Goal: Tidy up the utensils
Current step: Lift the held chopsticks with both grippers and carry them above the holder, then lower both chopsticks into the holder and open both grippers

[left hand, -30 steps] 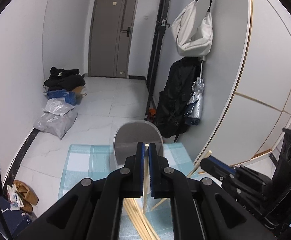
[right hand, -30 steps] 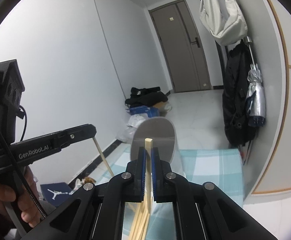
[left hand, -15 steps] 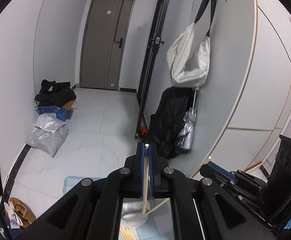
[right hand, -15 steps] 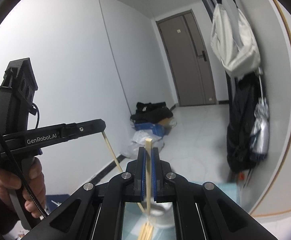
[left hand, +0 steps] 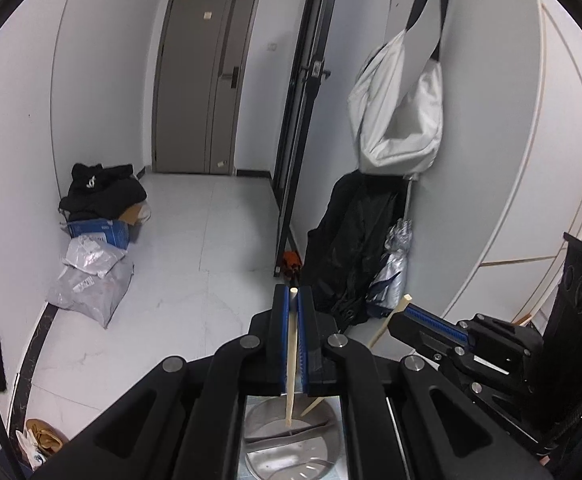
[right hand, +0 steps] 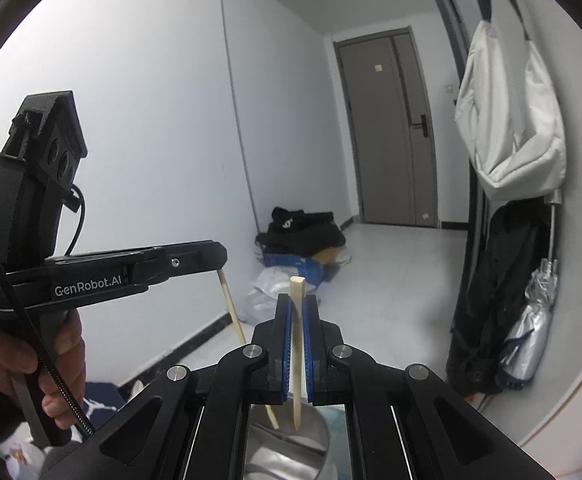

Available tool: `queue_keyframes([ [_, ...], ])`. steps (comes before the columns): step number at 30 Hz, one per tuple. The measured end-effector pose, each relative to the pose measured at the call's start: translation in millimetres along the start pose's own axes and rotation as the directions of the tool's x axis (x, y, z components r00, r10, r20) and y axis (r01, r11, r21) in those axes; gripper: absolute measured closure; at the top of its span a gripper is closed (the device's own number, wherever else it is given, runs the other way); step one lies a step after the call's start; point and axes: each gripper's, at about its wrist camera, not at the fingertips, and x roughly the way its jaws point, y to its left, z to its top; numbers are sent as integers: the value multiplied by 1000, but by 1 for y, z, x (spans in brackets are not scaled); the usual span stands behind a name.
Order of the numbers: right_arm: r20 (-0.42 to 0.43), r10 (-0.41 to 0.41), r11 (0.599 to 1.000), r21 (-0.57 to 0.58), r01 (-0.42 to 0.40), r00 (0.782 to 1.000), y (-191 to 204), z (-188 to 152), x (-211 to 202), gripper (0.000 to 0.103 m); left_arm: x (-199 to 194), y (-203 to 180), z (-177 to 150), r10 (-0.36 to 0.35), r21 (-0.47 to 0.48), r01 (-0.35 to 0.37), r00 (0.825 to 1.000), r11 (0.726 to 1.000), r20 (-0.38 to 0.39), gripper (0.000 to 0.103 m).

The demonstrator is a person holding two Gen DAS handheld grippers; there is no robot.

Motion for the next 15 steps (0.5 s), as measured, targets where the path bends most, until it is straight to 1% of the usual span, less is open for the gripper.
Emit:
queue_keyframes([
  [4,-24,17,999,-35,-18,1000,-6,-13,16,98,14,8,-4,-3,-11,3,1000,1000,-24,102],
  [6,-44,28,998,-54,-31,999,-7,-21,22,98,21,9,-6,-17,-12,16,999,1000,-39,102],
  [9,-82,40,994,-94,-47,996,-5,-35,32,98,31,8,-13,-2,17,3,998,1000,-60,102],
  [12,-121,39,991,-119,-53,992,-3,-43,41,98,40,11,-19,-30,19,32,994,999,-103,102],
  [13,-133,41,991,-121,-57,990,-4,-45,44,98,43,10,-20,-32,20,34,993,999,-114,102],
  [15,-156,43,991,-117,-62,987,-6,-46,50,98,49,11,-22,-58,16,61,988,998,-144,102],
])
